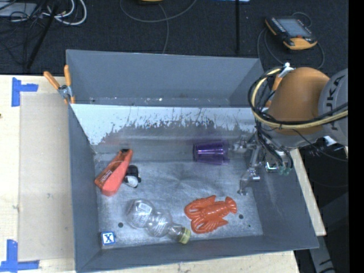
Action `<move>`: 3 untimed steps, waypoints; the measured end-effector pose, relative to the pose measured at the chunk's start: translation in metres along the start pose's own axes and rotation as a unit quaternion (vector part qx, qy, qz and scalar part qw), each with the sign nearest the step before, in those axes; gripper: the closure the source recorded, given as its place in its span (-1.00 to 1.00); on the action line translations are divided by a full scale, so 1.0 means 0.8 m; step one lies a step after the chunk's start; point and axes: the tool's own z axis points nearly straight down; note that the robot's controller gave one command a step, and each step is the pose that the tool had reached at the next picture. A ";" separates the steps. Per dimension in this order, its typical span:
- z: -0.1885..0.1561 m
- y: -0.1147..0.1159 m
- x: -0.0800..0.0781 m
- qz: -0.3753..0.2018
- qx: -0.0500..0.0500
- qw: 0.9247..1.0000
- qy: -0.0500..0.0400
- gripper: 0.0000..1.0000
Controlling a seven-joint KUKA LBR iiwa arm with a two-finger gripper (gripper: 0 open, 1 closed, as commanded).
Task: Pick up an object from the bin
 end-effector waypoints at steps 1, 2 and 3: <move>-0.005 0.000 -0.002 -0.001 0.000 1.000 -0.004 -1.00; 0.003 0.015 0.011 -0.021 0.002 1.000 -0.007 -1.00; 0.054 0.070 0.036 -0.063 0.001 0.998 -0.005 -1.00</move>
Offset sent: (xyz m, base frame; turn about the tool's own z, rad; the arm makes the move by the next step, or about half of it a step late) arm -0.0598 0.0844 -0.0370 -0.2441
